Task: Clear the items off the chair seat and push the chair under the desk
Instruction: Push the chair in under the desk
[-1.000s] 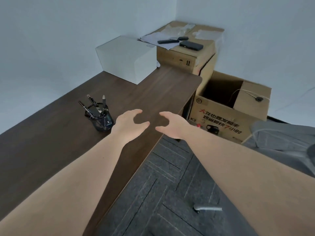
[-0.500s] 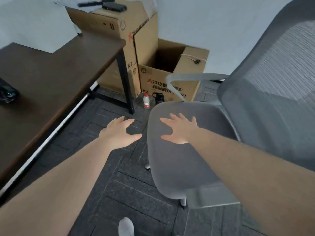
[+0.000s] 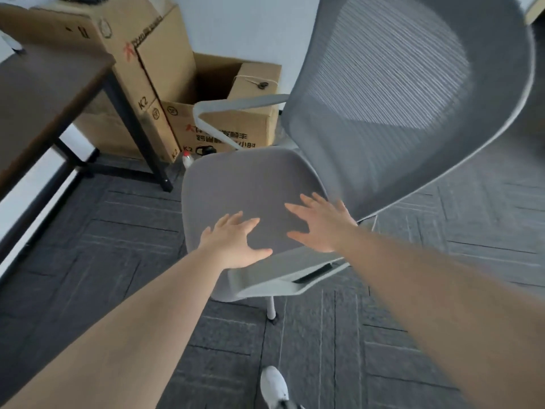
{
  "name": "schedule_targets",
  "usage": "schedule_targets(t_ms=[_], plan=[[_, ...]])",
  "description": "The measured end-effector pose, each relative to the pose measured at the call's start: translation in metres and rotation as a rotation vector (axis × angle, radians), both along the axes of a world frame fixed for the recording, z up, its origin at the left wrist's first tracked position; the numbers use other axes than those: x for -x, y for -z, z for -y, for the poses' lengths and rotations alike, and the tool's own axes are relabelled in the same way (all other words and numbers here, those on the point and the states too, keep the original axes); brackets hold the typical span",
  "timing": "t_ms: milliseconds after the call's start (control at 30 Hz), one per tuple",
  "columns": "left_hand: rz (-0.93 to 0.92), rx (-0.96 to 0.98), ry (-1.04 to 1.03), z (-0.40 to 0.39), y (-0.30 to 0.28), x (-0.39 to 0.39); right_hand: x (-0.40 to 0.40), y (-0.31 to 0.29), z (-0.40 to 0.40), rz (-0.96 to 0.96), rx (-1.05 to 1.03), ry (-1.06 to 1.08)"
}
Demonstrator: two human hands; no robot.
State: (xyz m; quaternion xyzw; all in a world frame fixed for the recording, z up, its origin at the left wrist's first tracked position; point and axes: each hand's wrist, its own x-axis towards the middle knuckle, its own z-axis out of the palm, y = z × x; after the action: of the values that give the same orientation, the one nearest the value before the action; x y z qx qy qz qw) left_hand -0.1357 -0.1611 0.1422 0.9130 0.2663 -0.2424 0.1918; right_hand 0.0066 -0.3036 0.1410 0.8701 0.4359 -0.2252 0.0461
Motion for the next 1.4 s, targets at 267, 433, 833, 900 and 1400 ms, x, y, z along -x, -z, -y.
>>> schedule_targets(t_ms=[267, 433, 833, 900, 1400], plan=[[0.004, 0.061, 0.084, 0.097, 0.012, -0.008, 0.012, -0.018, 0.105, -0.029, -0.199, 0.180], [0.038, -0.073, 0.141, 0.122, 0.020, -0.019, -0.014, -0.008, 0.152, 0.104, -0.097, 0.179], [-0.040, -0.187, 0.046, 0.141, 0.054, -0.041, -0.072, -0.005, 0.143, -0.206, -0.544, 0.601], [-0.041, -0.246, 0.044, 0.140, 0.059, -0.041, -0.077, -0.005, 0.135, -0.283, -0.668, 0.636], [-0.023, -0.321, 0.162, 0.091, 0.057, -0.004, -0.014, 0.005, 0.102, -0.232, -0.990, 0.921]])
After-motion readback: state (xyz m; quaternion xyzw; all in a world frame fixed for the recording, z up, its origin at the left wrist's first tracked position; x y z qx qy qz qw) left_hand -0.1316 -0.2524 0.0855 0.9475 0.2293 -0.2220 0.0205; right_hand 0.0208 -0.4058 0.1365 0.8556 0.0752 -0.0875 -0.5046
